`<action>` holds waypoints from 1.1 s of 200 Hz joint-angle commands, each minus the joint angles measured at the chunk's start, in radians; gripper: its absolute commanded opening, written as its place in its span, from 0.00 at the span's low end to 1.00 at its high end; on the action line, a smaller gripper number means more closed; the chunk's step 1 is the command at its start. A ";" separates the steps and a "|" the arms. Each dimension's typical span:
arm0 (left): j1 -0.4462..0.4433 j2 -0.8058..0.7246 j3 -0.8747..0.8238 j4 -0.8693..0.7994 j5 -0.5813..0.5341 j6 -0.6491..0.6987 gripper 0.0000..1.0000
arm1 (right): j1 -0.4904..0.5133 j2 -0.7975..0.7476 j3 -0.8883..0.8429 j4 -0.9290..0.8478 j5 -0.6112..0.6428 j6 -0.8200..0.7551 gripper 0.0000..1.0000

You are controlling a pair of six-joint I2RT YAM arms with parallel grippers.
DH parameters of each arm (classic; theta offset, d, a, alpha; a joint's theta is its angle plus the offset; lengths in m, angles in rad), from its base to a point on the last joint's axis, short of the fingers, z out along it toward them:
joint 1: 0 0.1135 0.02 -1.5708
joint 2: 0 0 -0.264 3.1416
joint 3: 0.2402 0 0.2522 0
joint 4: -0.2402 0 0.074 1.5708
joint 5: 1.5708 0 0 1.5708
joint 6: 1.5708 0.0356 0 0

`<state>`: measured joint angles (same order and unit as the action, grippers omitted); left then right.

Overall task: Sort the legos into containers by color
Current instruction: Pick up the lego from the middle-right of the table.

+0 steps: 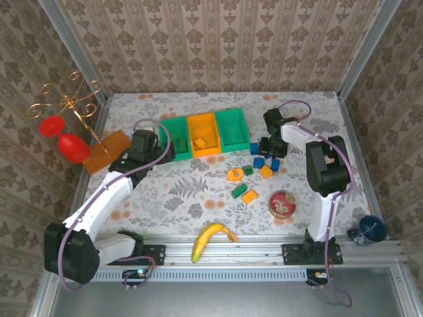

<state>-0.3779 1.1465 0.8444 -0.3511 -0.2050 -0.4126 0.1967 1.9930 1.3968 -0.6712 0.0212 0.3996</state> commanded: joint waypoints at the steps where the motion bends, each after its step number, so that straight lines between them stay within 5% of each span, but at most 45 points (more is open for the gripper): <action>1: 0.009 0.007 -0.008 0.016 0.009 -0.019 1.00 | -0.008 0.009 -0.006 -0.004 0.003 0.010 0.53; 87: 0.010 0.002 -0.010 0.012 0.013 -0.021 1.00 | -0.011 0.077 0.046 -0.003 -0.003 -0.001 0.50; 220: 0.015 0.007 -0.013 0.022 0.022 -0.024 1.00 | -0.009 -0.008 -0.004 0.007 0.028 0.002 0.15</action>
<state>-0.3714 1.1503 0.8440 -0.3443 -0.1963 -0.4194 0.1814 2.0232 1.4178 -0.6865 0.0307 0.3988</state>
